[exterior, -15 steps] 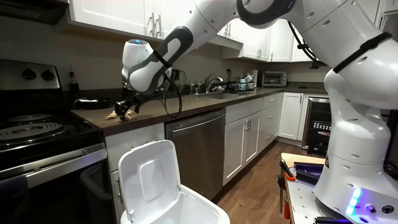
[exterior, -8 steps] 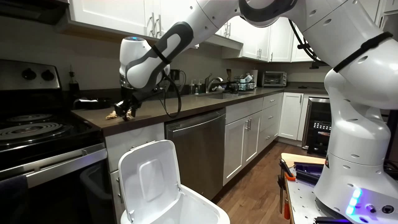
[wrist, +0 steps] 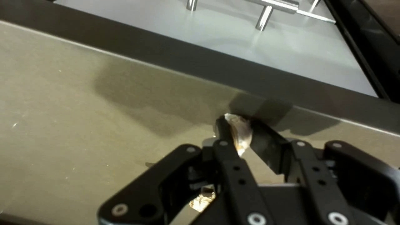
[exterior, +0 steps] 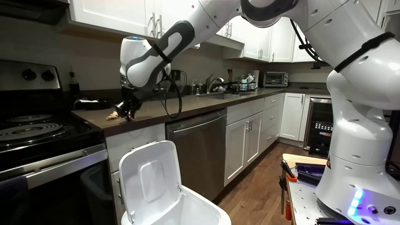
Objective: Pick one piece of paper on the counter and throw it in the bin
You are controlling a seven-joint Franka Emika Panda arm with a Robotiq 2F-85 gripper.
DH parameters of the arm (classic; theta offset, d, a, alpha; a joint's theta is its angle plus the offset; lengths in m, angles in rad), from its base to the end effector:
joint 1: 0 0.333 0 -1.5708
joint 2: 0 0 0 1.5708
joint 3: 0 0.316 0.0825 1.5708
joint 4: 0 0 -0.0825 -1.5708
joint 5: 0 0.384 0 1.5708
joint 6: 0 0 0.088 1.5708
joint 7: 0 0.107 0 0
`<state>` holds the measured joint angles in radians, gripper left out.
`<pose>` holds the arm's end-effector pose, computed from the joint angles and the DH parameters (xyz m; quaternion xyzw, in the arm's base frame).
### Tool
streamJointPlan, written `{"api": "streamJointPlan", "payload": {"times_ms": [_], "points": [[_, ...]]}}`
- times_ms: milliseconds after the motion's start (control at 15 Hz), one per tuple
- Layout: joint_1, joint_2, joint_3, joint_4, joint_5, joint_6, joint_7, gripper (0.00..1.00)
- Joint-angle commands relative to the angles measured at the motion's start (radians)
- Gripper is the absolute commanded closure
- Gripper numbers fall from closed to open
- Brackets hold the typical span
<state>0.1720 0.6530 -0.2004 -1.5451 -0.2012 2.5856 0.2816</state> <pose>0.7387 0.0105 0.3160 0.9720 -0.0461 0.2082 0.0984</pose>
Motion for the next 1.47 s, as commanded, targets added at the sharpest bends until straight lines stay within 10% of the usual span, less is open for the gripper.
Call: {"api": "streamJointPlan", "payload": {"times_ms": [0,1000,1067,1133,1400], "points": [[-0.012,-0.044,0.035,-0.009,0.015,-0.085,-0.005,0.94],[-0.059,-0.419,0.175,-0.131,0.157,-0.69,-0.008,0.94],[-0.065,-0.436,0.178,-0.145,0.178,-0.714,-0.005,0.9],[-0.073,-0.448,0.179,-0.15,0.196,-0.737,-0.009,0.51],[-0.083,-0.486,0.184,-0.186,0.215,-0.767,-0.003,0.33]]}}
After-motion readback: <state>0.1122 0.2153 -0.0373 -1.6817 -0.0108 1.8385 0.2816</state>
